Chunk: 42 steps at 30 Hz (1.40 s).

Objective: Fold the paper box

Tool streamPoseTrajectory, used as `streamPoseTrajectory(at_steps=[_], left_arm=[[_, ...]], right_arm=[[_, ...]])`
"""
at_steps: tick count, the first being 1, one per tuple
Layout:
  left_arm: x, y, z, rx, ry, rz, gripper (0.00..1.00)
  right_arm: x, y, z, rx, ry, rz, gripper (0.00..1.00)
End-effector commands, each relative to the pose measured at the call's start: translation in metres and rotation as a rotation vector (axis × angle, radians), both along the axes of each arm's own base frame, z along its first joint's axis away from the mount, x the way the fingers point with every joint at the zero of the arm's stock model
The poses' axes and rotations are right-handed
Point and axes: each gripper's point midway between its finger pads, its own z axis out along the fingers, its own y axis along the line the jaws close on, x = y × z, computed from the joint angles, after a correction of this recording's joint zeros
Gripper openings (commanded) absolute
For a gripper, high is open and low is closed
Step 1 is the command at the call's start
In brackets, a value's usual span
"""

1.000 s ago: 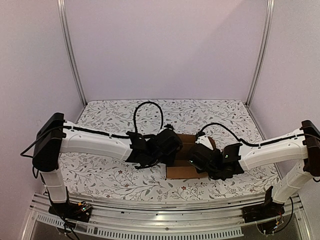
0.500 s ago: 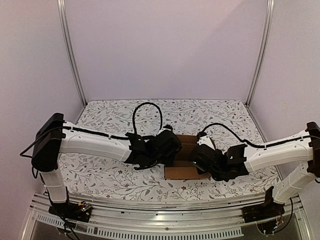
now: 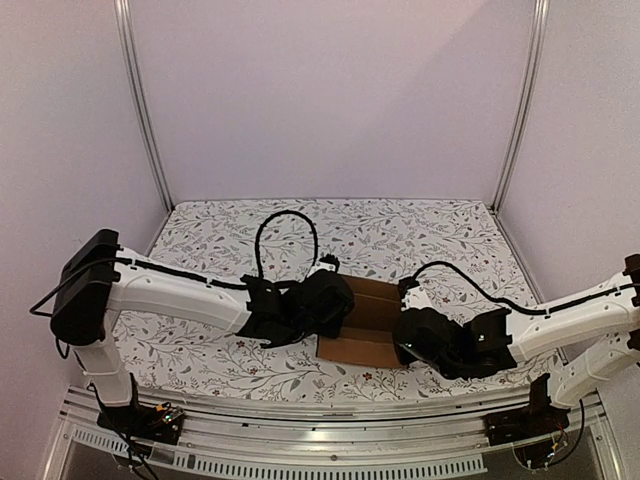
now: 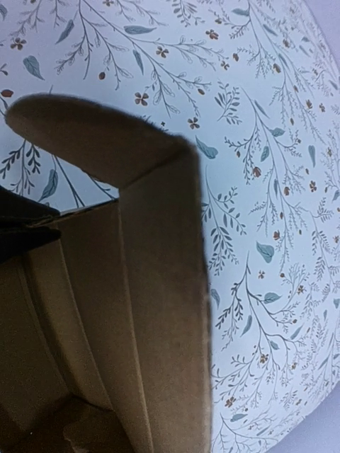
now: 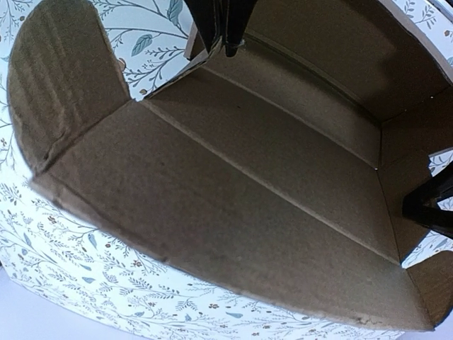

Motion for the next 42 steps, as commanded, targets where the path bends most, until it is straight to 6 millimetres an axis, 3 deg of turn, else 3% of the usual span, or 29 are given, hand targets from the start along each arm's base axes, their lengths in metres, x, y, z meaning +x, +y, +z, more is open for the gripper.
streamPoseTrajectory(at_steps=[1, 4, 8, 13, 23, 33, 42], left_arm=[[-0.031, -0.044, 0.027, -0.185, 0.02, -0.124, 0.0], [-0.037, -0.041, 0.018, -0.172, 0.033, -0.128, 0.0], [-0.042, -0.03, 0.009, -0.156, 0.037, -0.112, 0.0], [-0.046, -0.017, 0.001, -0.13, 0.018, -0.1, 0.0], [-0.041, -0.004, 0.001, -0.09, -0.076, -0.067, 0.0], [-0.028, 0.003, -0.005, -0.032, -0.191, -0.019, 0.0], [-0.021, 0.005, -0.027, -0.021, -0.271, 0.01, 0.0]], right_arm=[[-0.011, 0.035, 0.007, 0.138, 0.009, 0.061, 0.0], [-0.01, 0.034, 0.005, 0.129, 0.001, 0.04, 0.02], [-0.006, 0.028, 0.011, 0.124, -0.021, 0.008, 0.19], [-0.005, 0.02, 0.031, 0.137, -0.042, -0.014, 0.4], [-0.012, 0.007, 0.071, 0.164, -0.048, 0.026, 0.64], [-0.016, -0.034, 0.113, 0.178, -0.101, -0.004, 0.69], [-0.006, -0.043, 0.154, 0.172, -0.171, -0.033, 0.71]])
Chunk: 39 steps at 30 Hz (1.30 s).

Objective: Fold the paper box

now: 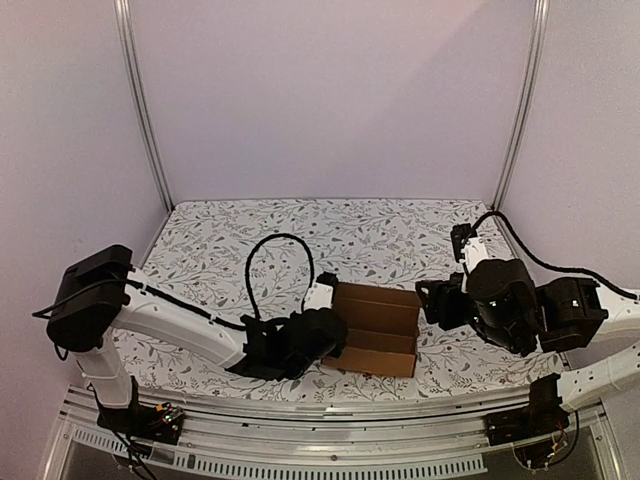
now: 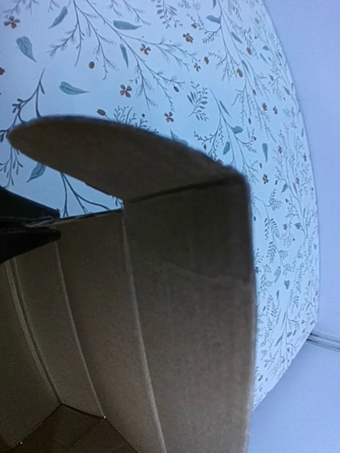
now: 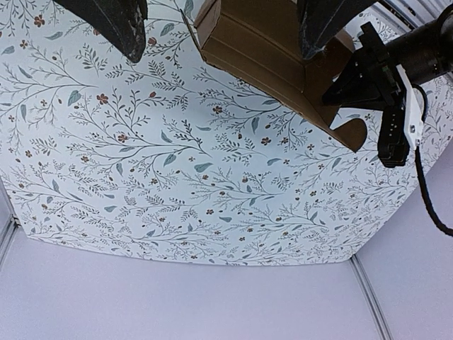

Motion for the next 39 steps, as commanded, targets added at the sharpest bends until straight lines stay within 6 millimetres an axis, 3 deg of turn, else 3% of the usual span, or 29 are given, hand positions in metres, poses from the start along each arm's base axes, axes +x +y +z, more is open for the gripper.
streamPoseTrajectory(at_steps=[1, 6, 12, 17, 22, 29, 39], left_arm=[[-0.004, 0.007, -0.027, 0.061, -0.052, 0.001, 0.0], [-0.007, 0.008, -0.03, 0.076, -0.086, 0.007, 0.0], [-0.007, 0.008, -0.026, 0.099, -0.187, 0.043, 0.0], [-0.005, -0.003, -0.02, 0.124, -0.3, 0.026, 0.0], [-0.004, -0.018, -0.022, 0.121, -0.389, -0.017, 0.0], [-0.01, -0.021, -0.035, 0.141, -0.467, -0.04, 0.0], [-0.035, -0.022, -0.029, 0.142, -0.574, -0.042, 0.0]], right_arm=[[0.01, -0.003, 0.016, -0.048, -0.027, -0.033, 0.7], [0.029, 0.005, 0.019, -0.084, 0.003, -0.047, 0.66], [0.052, 0.023, 0.022, -0.099, 0.053, -0.036, 0.55], [0.066, 0.043, 0.014, -0.086, 0.123, -0.002, 0.42], [0.076, 0.062, -0.011, -0.109, 0.197, 0.01, 0.23], [0.08, 0.08, -0.048, -0.137, 0.279, 0.014, 0.01], [0.076, 0.084, -0.095, -0.127, 0.361, -0.011, 0.0]])
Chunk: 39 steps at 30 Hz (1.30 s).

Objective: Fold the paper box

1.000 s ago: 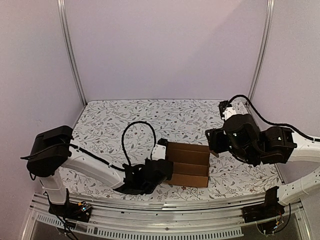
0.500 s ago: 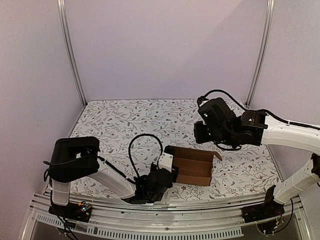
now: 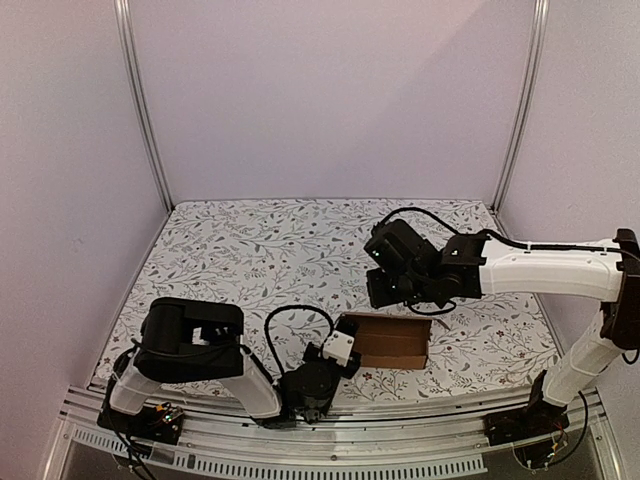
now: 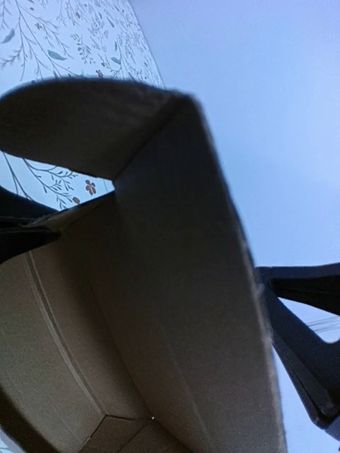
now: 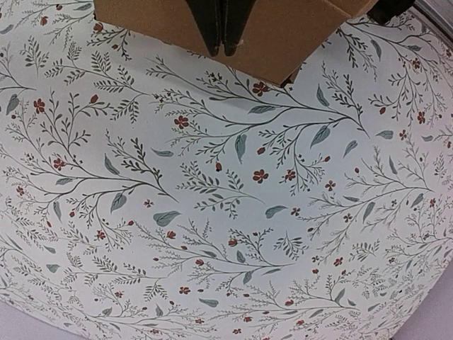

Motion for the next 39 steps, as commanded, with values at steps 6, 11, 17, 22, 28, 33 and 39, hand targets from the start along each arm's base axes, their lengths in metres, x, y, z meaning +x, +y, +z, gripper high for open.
streamPoseTrajectory(at_steps=[6, 11, 17, 22, 28, 33, 39], left_arm=[[-0.023, 0.001, -0.014, 0.047, -0.023, -0.046, 0.0], [-0.027, 0.005, -0.015, 0.046, -0.014, -0.052, 0.16], [-0.032, 0.013, -0.012, 0.037, 0.016, -0.069, 0.28], [-0.034, 0.028, -0.007, 0.036, 0.068, -0.083, 0.34], [-0.04, 0.036, 0.0, 0.036, 0.156, -0.132, 0.42], [-0.044, 0.049, 0.004, 0.024, 0.245, -0.136, 0.45], [-0.052, 0.07, 0.0, 0.047, 0.357, -0.158, 0.46]], right_arm=[[-0.009, -0.002, -0.034, 0.044, 0.053, -0.05, 0.0], [-0.017, -0.004, -0.042, 0.029, 0.034, -0.07, 0.0], [-0.024, -0.007, -0.056, 0.012, 0.013, -0.106, 0.0], [-0.028, -0.008, -0.062, -0.014, -0.025, -0.132, 0.0], [-0.035, -0.007, -0.076, -0.045, -0.037, -0.138, 0.0], [-0.041, -0.012, -0.087, -0.074, -0.044, -0.145, 0.0], [-0.047, -0.015, -0.098, -0.086, -0.037, -0.143, 0.0]])
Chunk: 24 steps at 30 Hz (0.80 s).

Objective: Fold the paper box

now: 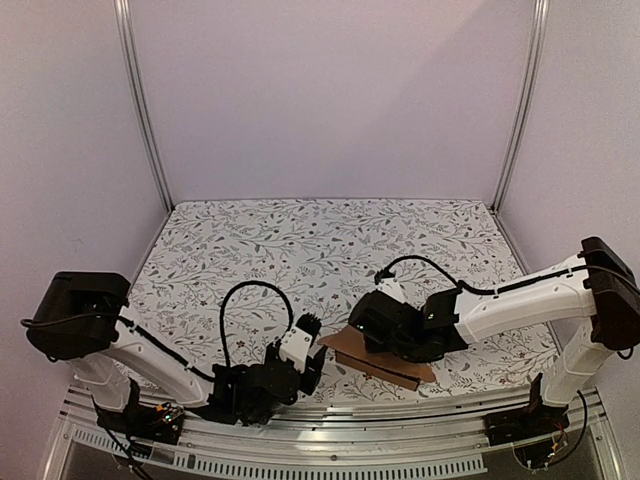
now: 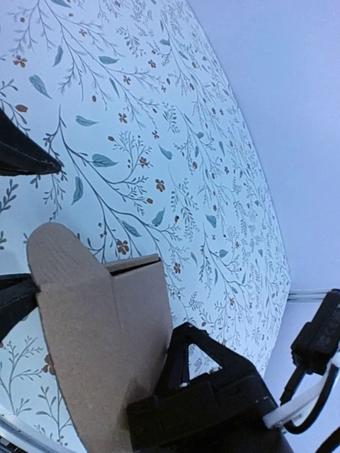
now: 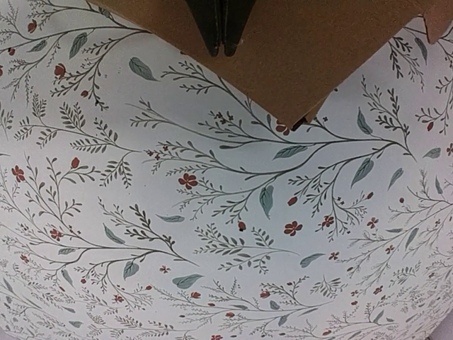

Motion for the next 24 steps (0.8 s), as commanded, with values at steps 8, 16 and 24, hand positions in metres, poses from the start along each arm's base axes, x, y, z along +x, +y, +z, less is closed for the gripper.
streamPoseTrajectory(at_steps=[8, 16, 24], left_arm=[[-0.029, 0.019, 0.004, 0.014, 0.266, -0.166, 0.47], [-0.021, -0.006, 0.032, -0.001, 0.4, -0.284, 0.49], [0.0, -0.05, 0.023, -0.003, 0.597, -0.446, 0.52]], right_arm=[[-0.01, -0.014, -0.032, -0.078, 0.021, -0.008, 0.0], [-0.015, -0.009, -0.033, -0.085, 0.013, 0.02, 0.0], [-0.012, -0.009, -0.008, -0.054, -0.03, 0.033, 0.0]])
